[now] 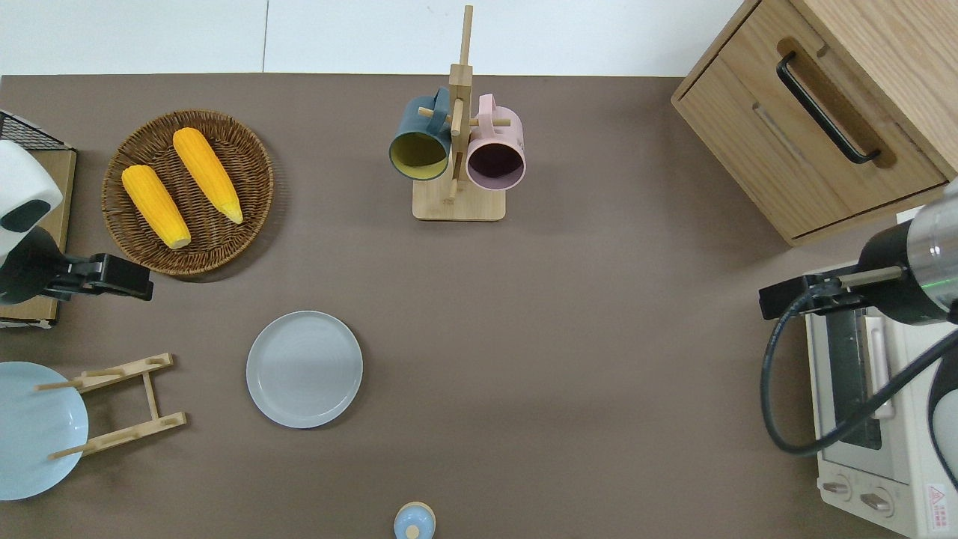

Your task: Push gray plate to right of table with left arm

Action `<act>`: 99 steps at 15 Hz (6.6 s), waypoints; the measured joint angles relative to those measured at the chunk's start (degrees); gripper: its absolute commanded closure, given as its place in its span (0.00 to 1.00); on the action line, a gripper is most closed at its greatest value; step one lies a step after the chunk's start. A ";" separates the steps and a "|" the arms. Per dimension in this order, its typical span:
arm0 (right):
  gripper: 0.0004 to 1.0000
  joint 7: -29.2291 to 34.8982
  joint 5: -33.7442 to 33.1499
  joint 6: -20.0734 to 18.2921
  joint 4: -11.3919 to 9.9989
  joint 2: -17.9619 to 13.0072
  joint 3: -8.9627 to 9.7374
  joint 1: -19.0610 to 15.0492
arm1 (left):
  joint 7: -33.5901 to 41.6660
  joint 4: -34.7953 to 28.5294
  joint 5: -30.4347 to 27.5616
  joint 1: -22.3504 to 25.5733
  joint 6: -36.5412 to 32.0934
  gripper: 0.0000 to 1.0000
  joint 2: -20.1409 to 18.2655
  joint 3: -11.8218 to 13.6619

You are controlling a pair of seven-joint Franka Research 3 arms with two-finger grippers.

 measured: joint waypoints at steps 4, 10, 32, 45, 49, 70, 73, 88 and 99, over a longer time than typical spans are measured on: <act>0.02 0.00 0.00 0.00 0.00 0.00 0.00 0.00 | -0.25 0.24 0.01 0.00 -0.09 0.01 -0.61 0.00; 0.02 0.00 0.00 0.00 0.00 0.00 0.00 0.00 | -0.37 0.26 0.01 0.03 -0.42 0.01 -1.59 0.23; 0.02 0.00 0.00 0.00 0.00 0.00 0.00 0.00 | -5.72 -44.91 -0.23 -0.56 39.61 0.01 -12.45 -3.61; 0.02 0.00 0.00 0.00 0.00 0.00 0.00 0.00 | -5.82 -54.28 -0.22 -1.25 53.79 0.57 -7.07 -3.91; 0.02 0.00 0.00 0.00 0.00 0.00 0.00 0.00 | -5.85 -54.28 -0.22 -1.26 53.86 1.00 -6.80 -3.91; 0.02 0.00 0.00 0.00 0.00 0.00 0.00 0.00 | -29.37 -46.63 -3.74 -22.25 54.69 1.00 -0.75 -4.53; 0.02 0.00 0.00 0.00 0.00 0.00 0.00 0.00 | -36.94 -41.60 -4.15 -24.86 54.72 1.00 3.34 -8.54; 0.02 0.00 0.00 0.00 0.00 0.00 0.00 0.00 | -52.82 -23.75 -4.34 -30.54 54.73 0.77 17.05 -16.60; 0.02 0.00 0.00 0.00 0.00 0.00 0.00 0.00 | -46.62 -21.19 -4.94 -27.27 46.26 0.02 16.42 -15.90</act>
